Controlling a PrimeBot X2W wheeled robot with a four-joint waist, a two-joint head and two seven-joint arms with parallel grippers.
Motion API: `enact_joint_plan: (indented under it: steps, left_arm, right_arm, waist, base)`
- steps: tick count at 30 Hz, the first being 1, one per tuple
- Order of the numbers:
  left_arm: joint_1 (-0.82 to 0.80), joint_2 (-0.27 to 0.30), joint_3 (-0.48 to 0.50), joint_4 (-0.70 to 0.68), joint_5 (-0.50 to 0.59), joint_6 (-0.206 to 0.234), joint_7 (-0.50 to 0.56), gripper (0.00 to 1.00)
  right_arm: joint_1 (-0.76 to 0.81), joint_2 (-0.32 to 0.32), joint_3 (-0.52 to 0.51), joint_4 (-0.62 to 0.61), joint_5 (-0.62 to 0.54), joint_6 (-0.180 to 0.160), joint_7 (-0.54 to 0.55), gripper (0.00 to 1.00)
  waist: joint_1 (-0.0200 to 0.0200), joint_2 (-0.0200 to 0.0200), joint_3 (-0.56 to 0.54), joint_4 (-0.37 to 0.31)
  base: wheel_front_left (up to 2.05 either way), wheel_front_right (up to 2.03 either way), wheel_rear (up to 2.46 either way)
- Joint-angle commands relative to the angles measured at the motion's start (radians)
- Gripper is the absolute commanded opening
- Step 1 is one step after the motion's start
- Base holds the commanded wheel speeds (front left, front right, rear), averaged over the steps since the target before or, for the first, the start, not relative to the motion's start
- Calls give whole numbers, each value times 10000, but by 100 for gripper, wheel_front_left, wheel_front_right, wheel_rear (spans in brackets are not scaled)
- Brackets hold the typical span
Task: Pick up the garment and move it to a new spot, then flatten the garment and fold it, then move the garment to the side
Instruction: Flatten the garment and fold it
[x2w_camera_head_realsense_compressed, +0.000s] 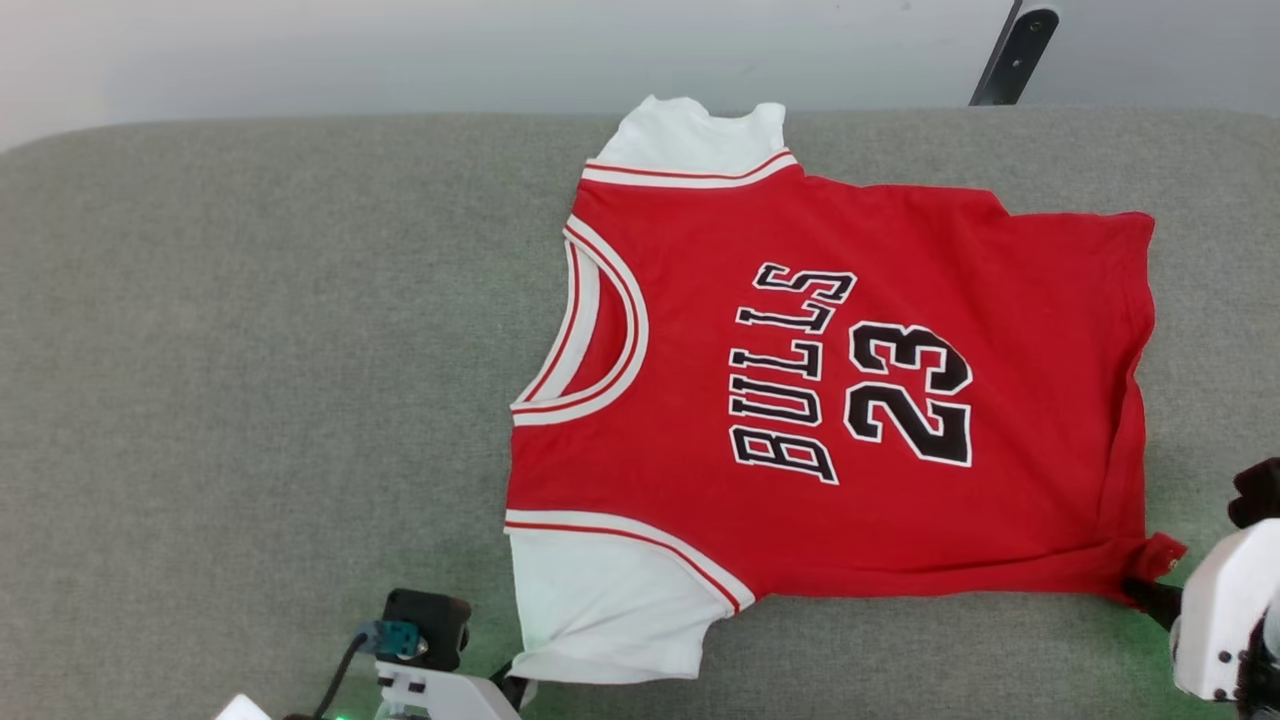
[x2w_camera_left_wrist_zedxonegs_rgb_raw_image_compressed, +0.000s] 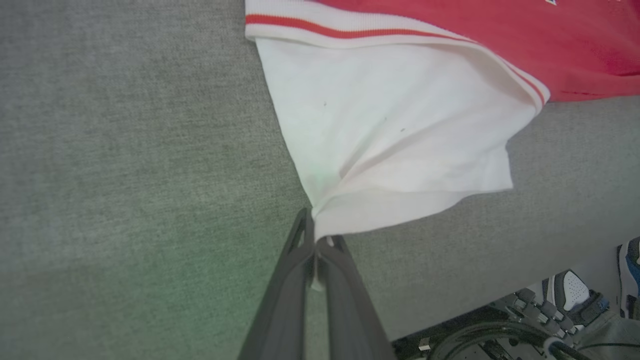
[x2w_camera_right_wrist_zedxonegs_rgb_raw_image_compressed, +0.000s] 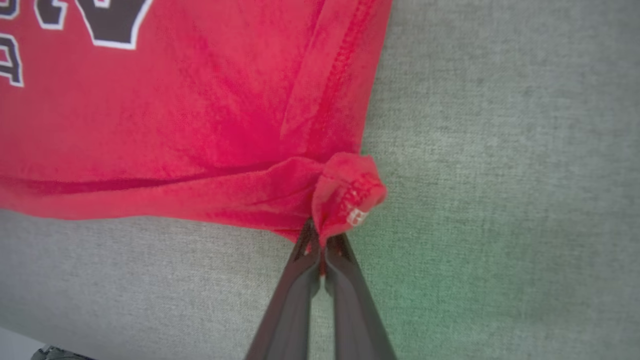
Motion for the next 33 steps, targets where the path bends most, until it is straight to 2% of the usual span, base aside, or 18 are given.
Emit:
enact_joint_plan:
  steps: [1,6,14,15,18,19,21,22,23,24,25,26,27,29,31,32,33]
  left_arm:
    - [-50,-37,-17,87,-50,-67,50,0]
    - [-126,-262,-125,394,-122,-140,66,0]
    - [-262,-536,-214,830,-179,-336,-44,0]
    - [-263,-558,-219,866,-190,-354,-61,0]
    - [-257,-583,-188,972,-245,-429,-122,0]
    - [-243,-586,-174,1011,-257,-419,-137,0]
    - [-208,-614,-145,1050,-304,-436,-177,0]
    - [-197,-614,-134,1076,-331,-444,-198,0]
    - [-185,-610,-127,1094,-341,-458,-209,0]
    - [-176,-609,-128,1108,-352,-470,-230,0]
    - [-168,-615,-127,1121,-369,-479,-242,0]
    - [-158,-623,-122,1131,-384,-494,-249,0]
    - [-148,-623,-118,1147,-354,-507,-264,0]
    - [-149,-630,-106,1167,-374,-509,-297,0]
    - [-150,-627,-100,1177,-382,-512,-293,0]
    - [-147,-626,-95,1189,-392,-517,-308,0]
    - [-140,-627,-83,1193,-407,-519,-327,0]
  right_arm:
    - [-194,83,82,247,-95,-17,-3,0]
    - [-676,228,348,1303,-184,-18,82,0]
    - [-1187,284,799,2299,-37,-18,-293,0]
    - [-1213,294,830,2398,-15,-18,-325,3]
    - [-1266,323,861,2808,-19,-20,-306,17]
    - [-1277,357,886,2929,-28,-20,-278,25]
    - [-1323,383,929,3063,-44,-20,-355,48]
    - [-1362,395,959,3119,-70,-20,-381,69]
    - [-1398,409,1015,3168,-71,-20,-408,65]
    - [-1434,435,1053,3208,-7,-20,-447,55]
    - [-1481,436,1068,3225,16,-20,-525,59]
    - [-1518,427,1069,3261,9,-20,-583,74]
    - [-1537,417,1098,3302,23,-20,-608,74]
    - [-1538,386,1169,3325,81,-20,-697,98]
    - [-1549,365,1207,3334,116,-20,-733,99]
    - [-1546,347,1239,3347,129,-20,-757,85]
    - [-1544,330,1293,3333,179,-20,-821,47]
  waist:
    - [-1,-1,-49,37]
    - [-1,-1,-133,140]
    - [-1,-1,-157,263]
    - [-1,-1,-167,264]
    - [-1,-1,-211,248]
    - [-1,-1,-240,232]
    - [-1,-1,-273,209]
    - [-1,-1,-291,194]
    - [-1,-1,-309,178]
    - [-1,-1,-326,164]
    - [-1,-1,-344,151]
    - [-1,-1,-360,140]
    - [-1,-1,-376,131]
    - [-1,-1,-400,121]
    - [-1,-1,-411,114]
    - [-1,-1,-421,107]
    - [-1,-1,-432,100]
  base:
    - [0,0,0]
    - [0,0,0]
    - [0,0,0]
    - [0,0,0]
    - [0,0,0]
    - [0,0,0]
    - [0,0,0]
    - [0,0,0]
    - [0,0,0]
    - [0,0,0]
    - [0,0,0]
    - [0,0,0]
    - [0,0,0]
    - [0,0,0]
    - [0,0,0]
    - [0,0,0]
    - [0,0,0]
